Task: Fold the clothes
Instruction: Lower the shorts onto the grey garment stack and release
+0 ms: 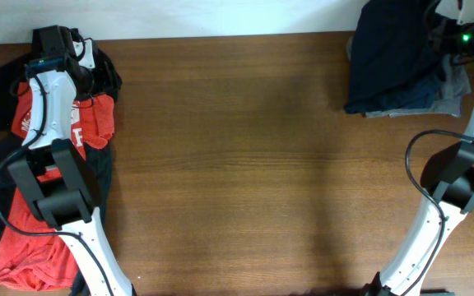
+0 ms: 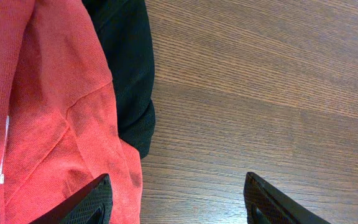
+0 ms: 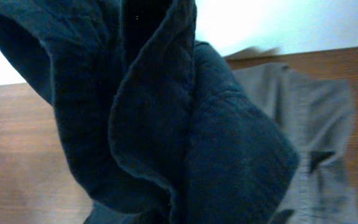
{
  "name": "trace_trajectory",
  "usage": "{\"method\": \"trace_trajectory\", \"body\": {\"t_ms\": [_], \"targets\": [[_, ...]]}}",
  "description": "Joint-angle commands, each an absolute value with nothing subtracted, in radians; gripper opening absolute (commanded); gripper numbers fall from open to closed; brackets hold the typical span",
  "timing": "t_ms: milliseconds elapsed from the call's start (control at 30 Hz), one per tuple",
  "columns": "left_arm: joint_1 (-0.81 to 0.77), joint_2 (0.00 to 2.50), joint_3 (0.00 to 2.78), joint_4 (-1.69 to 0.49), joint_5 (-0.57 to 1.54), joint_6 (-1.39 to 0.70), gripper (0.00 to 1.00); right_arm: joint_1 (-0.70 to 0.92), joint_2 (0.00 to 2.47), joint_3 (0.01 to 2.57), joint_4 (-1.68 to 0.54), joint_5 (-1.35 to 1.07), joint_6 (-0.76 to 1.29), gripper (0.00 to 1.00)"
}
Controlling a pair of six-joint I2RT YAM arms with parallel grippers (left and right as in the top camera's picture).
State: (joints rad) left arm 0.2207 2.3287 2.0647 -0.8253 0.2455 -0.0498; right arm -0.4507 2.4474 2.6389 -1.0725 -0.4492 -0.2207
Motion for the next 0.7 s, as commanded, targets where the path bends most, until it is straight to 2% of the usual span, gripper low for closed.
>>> {"method": "trace_trajectory", "body": {"t_ms": [0, 300, 333, 367, 400, 467, 667], "targets": [[0.216, 2.337, 2.062, -0.825, 0.246, -0.057, 0.67, -0.506, 2.45, 2.64, -1.032, -0.493, -0.232, 0.04], [0.216, 2.338, 2.062, -0.824, 0.246, -0.056, 0.68, -0.546, 2.534, 2.64, -0.968, -0.513, -0.23, 0.05], [0.216, 2.338, 2.062, -0.824, 0.246, -0.057, 0.68, -0.551, 2.543, 2.64, -0.96, -0.513, -0.227, 0.34], [0.216, 2.338, 2.062, -0.824, 0.246, -0.057, 0.68, -0.554, 2.551, 2.64, -0.953, -0.512, -0.223, 0.92], [0.216, 2.338, 2.062, -0.825, 0.246, -0.057, 0.69, -0.557, 2.552, 2.64, -0.951, -0.513, -0.217, 0.99], [0.216, 2.338, 2.062, -0.828, 0.246, -0.057, 0.72, -0.564, 2.546, 2.645, -0.947, -0.518, -0.173, 0.99], [0.216, 2.338, 2.062, -0.838, 0.246, -0.057, 0.73, -0.569, 2.455, 2.654, -0.966, -0.622, -0.141, 0.99]]}}
